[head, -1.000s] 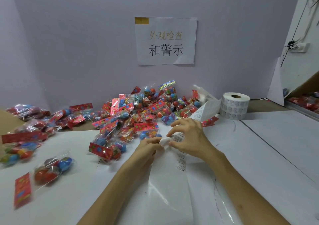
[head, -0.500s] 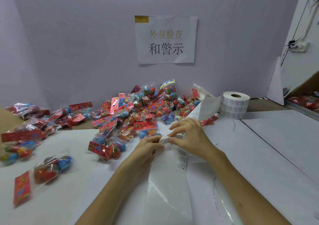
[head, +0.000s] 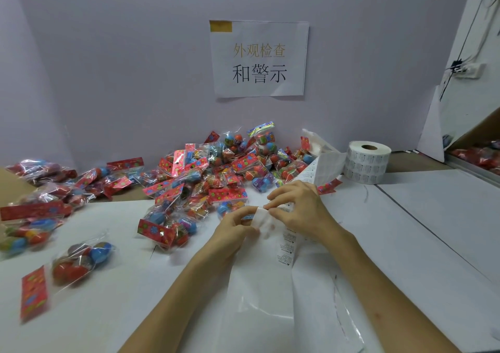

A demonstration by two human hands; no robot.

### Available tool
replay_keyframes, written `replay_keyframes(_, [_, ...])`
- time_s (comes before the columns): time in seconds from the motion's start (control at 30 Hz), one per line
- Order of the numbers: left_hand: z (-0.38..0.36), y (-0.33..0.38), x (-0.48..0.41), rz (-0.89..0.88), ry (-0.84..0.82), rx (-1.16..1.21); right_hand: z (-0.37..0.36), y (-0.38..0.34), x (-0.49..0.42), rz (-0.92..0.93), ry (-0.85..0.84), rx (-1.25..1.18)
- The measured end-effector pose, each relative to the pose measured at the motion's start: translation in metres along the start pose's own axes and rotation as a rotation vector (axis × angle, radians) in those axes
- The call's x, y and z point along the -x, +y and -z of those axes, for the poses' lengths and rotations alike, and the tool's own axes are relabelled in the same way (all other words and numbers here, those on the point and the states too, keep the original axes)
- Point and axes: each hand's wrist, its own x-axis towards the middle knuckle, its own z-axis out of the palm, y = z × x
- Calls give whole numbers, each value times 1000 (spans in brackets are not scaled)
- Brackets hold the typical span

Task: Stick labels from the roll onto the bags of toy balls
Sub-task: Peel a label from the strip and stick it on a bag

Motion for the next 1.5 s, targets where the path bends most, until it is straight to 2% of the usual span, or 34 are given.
replay_keyframes(0.2, [1,-3,-4,-11,35,-328,-1,0,-2,-77,13,20])
replay_keyframes(0.33, [3,-3,-6,-31,57,-357,4,3,0,-97,11,-33])
replay_keyframes(0.47, [3,-4,-8,-47,58,-376,6,0,2,-81,-85,-4])
replay_keyframes(0.57, [3,-6,-7,-88,61,-369,5,-2,1,-88,-136,58])
replay_keyframes(0.87, [1,-6,-8,-160,11,-394,6,-2,2,-170,-75,-2])
replay_keyframes(1.0, [1,-4,-6,-136,-14,-398,6,1,4,-199,-77,-2])
replay_keyframes(1.13, [1,-2,-4,-114,-60,-396,7,6,2,-260,30,-5])
replay_keyframes(1.23, [0,-2,-1,-103,-189,-288,7,7,1,-280,138,-20])
replay_keyframes(1.37, [-2,-1,2,-86,-262,-244,7,3,0,-234,153,-52])
replay_keyframes(1.5, [1,1,0,-68,-160,-110,2,-6,3,-97,103,-102])
